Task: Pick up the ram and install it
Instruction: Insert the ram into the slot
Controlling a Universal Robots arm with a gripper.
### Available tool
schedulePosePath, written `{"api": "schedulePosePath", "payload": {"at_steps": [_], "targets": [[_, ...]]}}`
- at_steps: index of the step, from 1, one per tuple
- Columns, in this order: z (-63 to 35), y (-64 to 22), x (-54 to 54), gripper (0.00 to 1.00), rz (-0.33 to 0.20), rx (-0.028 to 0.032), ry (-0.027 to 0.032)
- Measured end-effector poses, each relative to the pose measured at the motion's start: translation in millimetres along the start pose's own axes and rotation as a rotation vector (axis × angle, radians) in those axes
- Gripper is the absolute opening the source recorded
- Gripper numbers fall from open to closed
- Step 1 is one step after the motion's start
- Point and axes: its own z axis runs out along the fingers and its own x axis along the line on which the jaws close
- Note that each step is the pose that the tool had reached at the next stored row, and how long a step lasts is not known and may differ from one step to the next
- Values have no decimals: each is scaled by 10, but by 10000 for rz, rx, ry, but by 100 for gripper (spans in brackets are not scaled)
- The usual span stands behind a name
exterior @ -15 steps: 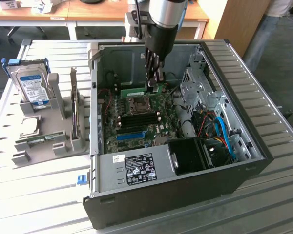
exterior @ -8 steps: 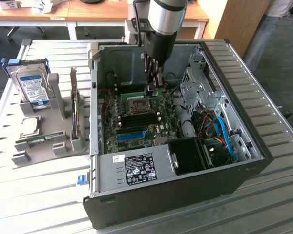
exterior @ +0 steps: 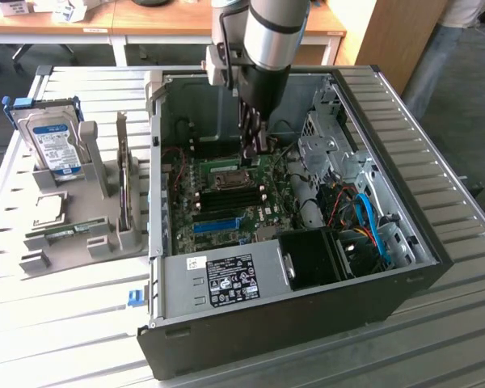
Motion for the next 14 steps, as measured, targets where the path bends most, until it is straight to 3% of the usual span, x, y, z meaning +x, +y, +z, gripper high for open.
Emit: {"api": "schedulePosePath", "payload": {"at_steps": [6,14], "targets": [[107,-7,7,12,13,0,0],[131,-9,8,12,13,3,-4]]}}
